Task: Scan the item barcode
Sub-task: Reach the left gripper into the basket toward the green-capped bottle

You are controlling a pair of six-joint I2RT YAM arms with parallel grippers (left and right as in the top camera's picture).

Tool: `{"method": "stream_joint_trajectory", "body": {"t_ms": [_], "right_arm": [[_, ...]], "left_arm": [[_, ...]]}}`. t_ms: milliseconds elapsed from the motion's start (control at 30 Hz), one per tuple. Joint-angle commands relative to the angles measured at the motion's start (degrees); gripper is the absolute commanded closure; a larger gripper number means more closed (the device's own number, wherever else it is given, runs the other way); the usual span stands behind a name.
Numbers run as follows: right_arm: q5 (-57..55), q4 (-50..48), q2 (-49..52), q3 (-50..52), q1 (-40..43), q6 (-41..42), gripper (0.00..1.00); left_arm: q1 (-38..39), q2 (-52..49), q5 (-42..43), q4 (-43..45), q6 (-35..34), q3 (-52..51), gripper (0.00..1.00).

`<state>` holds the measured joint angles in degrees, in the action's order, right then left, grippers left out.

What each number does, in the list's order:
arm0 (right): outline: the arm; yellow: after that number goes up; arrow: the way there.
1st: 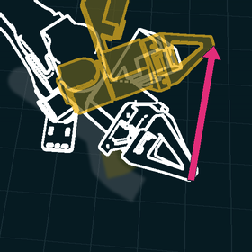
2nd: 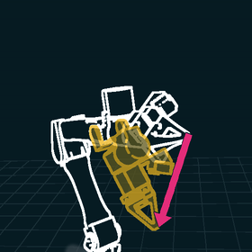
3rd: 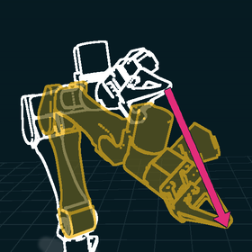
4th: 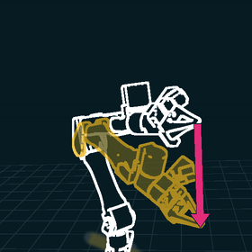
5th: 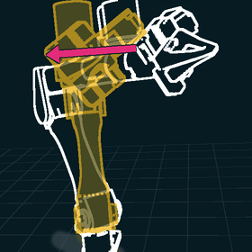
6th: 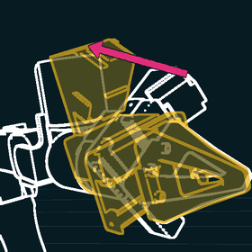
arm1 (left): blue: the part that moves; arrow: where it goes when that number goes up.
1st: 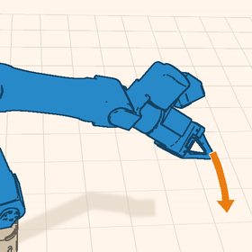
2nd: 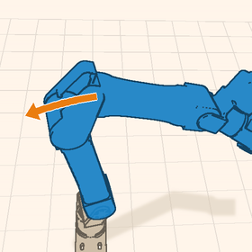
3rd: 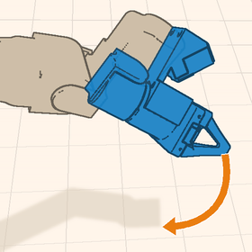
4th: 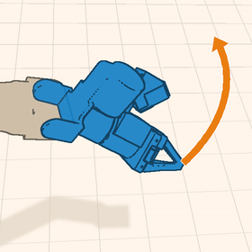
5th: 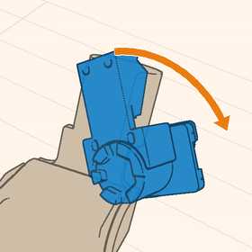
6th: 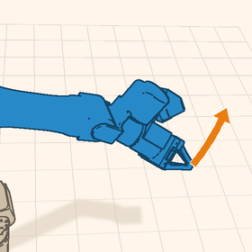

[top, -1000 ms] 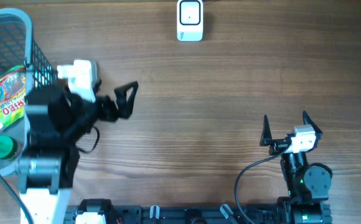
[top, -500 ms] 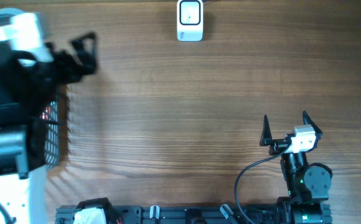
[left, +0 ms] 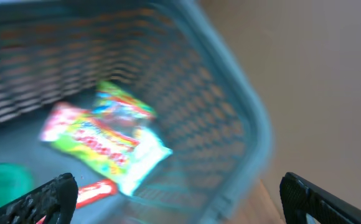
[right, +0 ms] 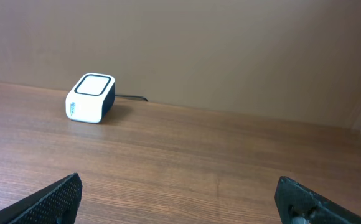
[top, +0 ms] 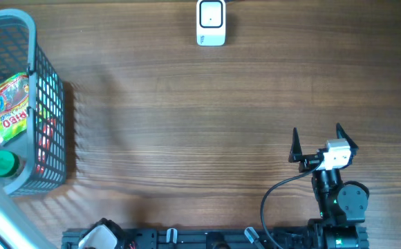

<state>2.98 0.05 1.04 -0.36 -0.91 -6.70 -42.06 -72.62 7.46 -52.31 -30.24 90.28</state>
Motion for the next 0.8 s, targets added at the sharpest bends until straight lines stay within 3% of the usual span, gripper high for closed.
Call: {"method": "stream_joint_trajectory", "body": {"t_ms": [0, 167, 433, 767], "right_arm": [[0.0, -0.1, -0.4, 0.0, 0.1, 0.7, 0.00], [0.0, -0.1, -0.4, 0.0, 0.1, 0.7, 0.00], [0.0, -0.1, -0.4, 0.1, 0.1, 0.7, 0.00], [0.0, -0.1, -0.4, 0.0, 0.1, 0.7, 0.00]], "left_arm": [[-3.2, -1.3, -10.3, -4.0, -6.9, 0.5, 0.00], [-4.9, -5.5, -10.6, -11.4, -14.0, 0.5, 0.00], [-5.1, -13.8, -17.9, -16.1, -13.9, 0.5, 0.00], [-5.1, -24.9, -18.1, -16.0, -11.4, 0.5, 0.00]]}}
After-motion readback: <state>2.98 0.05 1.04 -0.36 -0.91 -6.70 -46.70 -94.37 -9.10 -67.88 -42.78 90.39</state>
